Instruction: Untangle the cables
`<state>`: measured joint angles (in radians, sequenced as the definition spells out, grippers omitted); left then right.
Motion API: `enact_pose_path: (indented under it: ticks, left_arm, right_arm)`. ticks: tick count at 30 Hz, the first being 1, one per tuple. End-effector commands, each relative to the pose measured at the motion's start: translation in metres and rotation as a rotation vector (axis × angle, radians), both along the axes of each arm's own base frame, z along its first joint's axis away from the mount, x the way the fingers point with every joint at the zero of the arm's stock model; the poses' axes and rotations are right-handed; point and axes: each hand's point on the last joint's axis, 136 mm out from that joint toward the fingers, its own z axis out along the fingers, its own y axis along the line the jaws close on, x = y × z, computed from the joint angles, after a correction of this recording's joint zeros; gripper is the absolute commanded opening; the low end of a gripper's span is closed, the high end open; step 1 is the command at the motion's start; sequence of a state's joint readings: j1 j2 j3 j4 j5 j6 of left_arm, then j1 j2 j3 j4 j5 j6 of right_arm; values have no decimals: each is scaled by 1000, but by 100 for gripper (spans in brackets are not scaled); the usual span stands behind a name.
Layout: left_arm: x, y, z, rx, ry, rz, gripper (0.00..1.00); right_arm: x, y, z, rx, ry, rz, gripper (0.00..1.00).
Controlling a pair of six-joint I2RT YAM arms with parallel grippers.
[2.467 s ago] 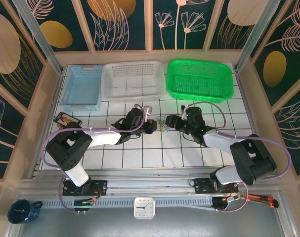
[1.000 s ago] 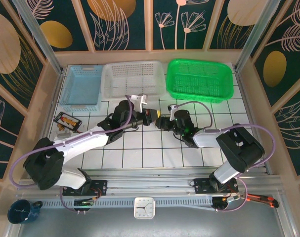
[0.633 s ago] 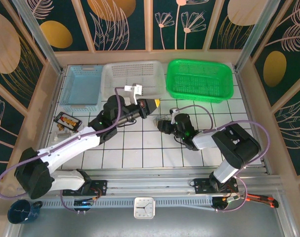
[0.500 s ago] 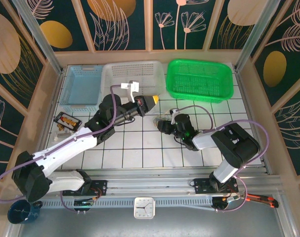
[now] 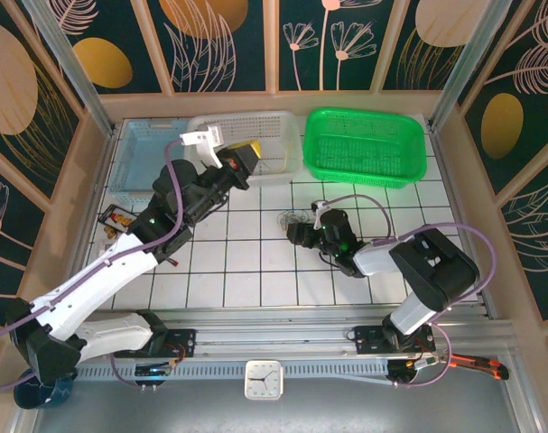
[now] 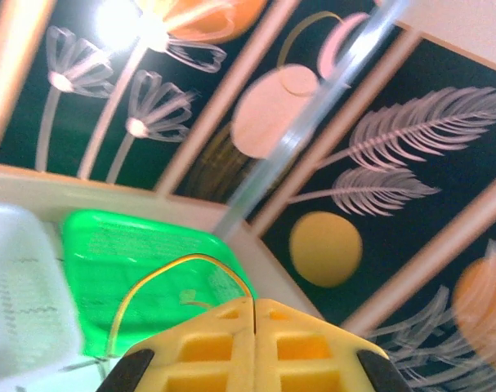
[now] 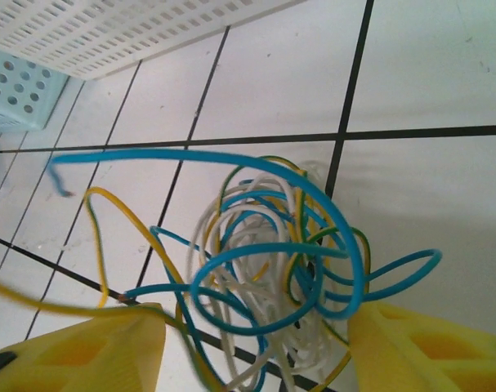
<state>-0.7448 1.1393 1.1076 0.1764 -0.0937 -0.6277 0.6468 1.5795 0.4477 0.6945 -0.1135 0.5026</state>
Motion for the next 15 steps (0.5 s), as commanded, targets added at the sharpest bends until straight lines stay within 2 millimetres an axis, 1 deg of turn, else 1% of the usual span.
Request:
enact_pose_path:
  ticks: [1,5,8,11,15]
  left_arm:
    - [27,51,-3,77,-1,215,0]
    - [51,91,-11,123,7,354,0]
    - [70,120,-22,138,28,436,0]
    - [88,153,-36,155,56,531,0]
    - [109,202,-58,166,102,667,0]
  right_arm:
    - [-1,9,26,9,-49,41,64]
    - [-1,8,40,3,-76,47,68]
    - [0,5,50,-2,-96,32,75]
    - [0,0,61,-3,-117,13,79]
    - [-1,-8,77,0,-141,-21,82]
